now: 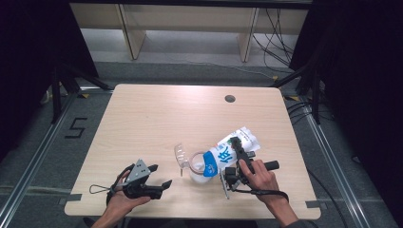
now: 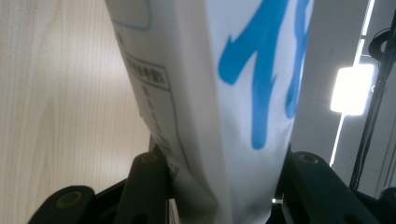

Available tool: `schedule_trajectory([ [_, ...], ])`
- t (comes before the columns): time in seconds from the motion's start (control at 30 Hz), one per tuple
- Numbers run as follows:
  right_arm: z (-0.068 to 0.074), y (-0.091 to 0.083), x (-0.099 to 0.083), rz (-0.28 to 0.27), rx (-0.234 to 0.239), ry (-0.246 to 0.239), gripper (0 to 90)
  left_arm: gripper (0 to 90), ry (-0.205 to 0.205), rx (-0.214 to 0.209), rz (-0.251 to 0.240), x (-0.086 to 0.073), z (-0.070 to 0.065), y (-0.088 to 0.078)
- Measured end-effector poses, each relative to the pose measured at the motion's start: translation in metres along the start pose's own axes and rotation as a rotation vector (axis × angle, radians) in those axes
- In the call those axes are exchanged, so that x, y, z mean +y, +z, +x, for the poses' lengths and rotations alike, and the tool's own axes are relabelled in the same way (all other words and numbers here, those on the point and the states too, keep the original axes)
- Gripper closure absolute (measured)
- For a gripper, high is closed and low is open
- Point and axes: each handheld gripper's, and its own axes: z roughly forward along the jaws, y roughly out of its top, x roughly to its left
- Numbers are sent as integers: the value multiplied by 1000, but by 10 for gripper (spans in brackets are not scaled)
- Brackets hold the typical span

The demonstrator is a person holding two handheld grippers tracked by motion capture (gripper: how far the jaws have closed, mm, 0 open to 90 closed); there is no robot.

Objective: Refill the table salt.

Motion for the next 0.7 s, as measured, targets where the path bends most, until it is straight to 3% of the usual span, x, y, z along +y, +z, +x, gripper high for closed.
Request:
schedule_trajectory([
  [0.13,0,0,0,-2,-2,-1,639,216,0,0,0,0,0,0],
  [0.17,2,0,0,-1,-5,17,639,215,0,0,0,0,0,0],
  [0.2,4,1,-1,-21,-35,32,639,216,0,0,0,0,0,0],
  [0.63,4,1,-1,-22,-33,33,645,215,5,-2,-1,0,0,0],
  [0.67,3,1,-1,-24,-36,27,645,215,6,-2,0,0,0,0],
  [0.7,0,1,0,-38,-43,-17,646,215,2,0,0,0,0,0],
])
